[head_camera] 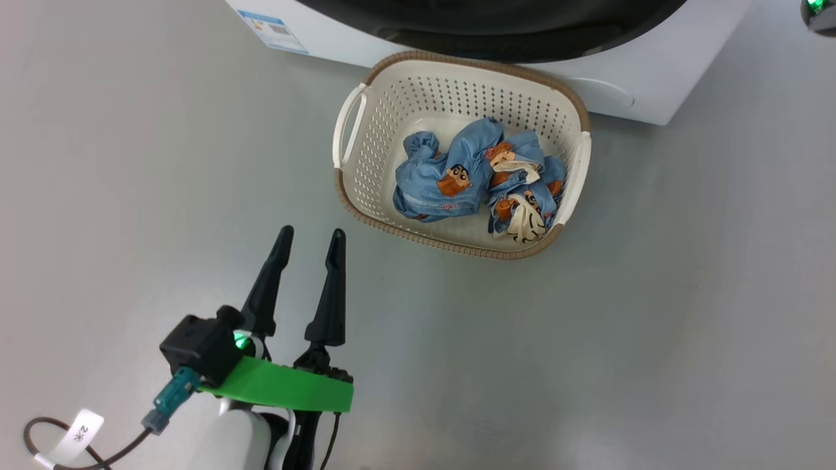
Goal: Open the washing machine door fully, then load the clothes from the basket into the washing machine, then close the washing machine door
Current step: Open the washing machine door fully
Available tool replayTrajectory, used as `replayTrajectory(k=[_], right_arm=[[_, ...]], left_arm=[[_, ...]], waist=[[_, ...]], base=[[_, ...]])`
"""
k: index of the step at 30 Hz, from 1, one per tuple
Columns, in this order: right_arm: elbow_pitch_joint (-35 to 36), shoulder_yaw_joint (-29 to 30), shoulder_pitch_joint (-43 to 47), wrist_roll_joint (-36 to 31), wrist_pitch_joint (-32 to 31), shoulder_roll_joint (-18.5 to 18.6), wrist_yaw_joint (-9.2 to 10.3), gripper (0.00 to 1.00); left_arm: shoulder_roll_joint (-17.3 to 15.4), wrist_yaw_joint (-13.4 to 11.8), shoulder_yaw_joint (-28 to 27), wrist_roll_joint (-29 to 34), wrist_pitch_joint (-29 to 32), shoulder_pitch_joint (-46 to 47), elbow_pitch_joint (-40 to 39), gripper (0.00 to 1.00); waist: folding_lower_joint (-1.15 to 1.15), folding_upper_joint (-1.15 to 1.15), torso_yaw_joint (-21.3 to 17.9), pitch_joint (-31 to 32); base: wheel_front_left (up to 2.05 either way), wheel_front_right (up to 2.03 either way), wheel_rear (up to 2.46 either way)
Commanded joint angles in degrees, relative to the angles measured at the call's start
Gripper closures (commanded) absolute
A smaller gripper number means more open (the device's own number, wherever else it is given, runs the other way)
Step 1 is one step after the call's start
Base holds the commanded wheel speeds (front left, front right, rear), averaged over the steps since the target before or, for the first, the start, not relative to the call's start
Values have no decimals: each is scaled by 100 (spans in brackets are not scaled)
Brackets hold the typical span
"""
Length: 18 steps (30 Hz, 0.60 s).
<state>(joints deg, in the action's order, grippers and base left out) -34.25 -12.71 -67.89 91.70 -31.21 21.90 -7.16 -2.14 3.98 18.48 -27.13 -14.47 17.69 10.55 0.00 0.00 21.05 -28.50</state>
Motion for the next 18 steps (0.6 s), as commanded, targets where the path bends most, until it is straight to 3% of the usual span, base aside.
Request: replayTrajectory(k=[1,18], right_arm=[[130,-24,-153,-102,-28,-63,-33,100],[203,-283,-99,-237,-216,-135,-33,100]], left_arm=[[-74,-18,-138,-66,-52,80,-177,0],[-74,-77,-53,-135,-52,160,-152,0]], waist=[[0,0,51,-68],[0,0,96,-92]], base=[[0,0,0],[0,0,0]])
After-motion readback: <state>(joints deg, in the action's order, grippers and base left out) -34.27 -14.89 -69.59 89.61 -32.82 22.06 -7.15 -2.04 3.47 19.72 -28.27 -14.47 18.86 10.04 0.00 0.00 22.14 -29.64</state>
